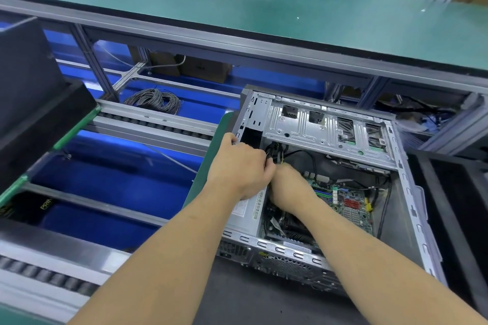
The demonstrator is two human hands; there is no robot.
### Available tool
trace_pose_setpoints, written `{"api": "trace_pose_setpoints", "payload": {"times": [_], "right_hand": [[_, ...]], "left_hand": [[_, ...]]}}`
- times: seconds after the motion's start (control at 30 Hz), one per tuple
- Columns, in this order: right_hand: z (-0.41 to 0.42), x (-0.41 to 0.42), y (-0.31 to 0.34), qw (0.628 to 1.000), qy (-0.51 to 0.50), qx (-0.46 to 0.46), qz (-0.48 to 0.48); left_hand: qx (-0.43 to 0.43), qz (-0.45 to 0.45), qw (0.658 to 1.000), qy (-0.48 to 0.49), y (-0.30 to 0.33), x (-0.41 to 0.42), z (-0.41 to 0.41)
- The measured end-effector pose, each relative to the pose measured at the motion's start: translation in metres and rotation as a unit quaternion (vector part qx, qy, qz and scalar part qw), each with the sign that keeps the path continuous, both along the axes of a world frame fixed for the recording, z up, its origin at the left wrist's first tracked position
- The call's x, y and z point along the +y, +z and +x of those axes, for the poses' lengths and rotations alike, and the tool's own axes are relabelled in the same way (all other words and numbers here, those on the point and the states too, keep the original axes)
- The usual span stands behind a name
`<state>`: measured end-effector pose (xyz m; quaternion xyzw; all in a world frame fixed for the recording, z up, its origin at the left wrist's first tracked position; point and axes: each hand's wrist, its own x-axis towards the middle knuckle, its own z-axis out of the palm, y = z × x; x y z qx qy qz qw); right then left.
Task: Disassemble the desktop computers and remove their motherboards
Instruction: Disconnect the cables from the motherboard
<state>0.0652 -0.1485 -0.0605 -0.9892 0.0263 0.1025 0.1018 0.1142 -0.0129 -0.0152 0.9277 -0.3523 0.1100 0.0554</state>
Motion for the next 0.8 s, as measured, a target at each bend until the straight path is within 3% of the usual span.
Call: {"api": "trace_pose_setpoints", "payload": {"times": [0.1, 0.23, 0.33, 0.4, 0.47, 0.5, 0.63, 0.8], "right_hand": [[-0.004, -0.004, 0.002, 0.997, -0.03, -0.05, 0.048], [-0.007, -0.021, 0.004, 0.978, -0.152, -0.133, 0.057], [-0.005, -0.032, 0.004, 0.923, -0.285, -0.147, 0.211], [-0.007, -0.036, 0.004, 0.887, -0.315, -0.139, 0.308], [-0.01, -0.035, 0.007, 0.879, -0.282, -0.106, 0.369], [-0.011, -0.036, 0.007, 0.895, -0.248, -0.089, 0.36], [-0.017, -0.038, 0.012, 0.974, -0.095, -0.091, 0.184], [-0.032, -0.039, 0.015, 0.99, 0.141, 0.013, 0.028]], "left_hand": [[0.002, -0.001, 1.0, 0.0, 0.001, 0.0, 0.0], [0.001, -0.002, 1.0, -0.004, 0.002, 0.0, -0.001], [0.002, 0.001, 1.0, -0.001, 0.002, 0.0, -0.002], [0.002, 0.003, 1.0, -0.001, 0.001, -0.001, -0.002], [0.001, 0.003, 1.0, 0.0, 0.001, -0.001, -0.001], [0.0, 0.003, 1.0, 0.0, 0.0, -0.001, 0.0], [-0.002, -0.004, 1.0, -0.001, -0.001, -0.001, 0.001], [-0.003, -0.01, 1.0, -0.004, -0.003, -0.001, 0.002]]}}
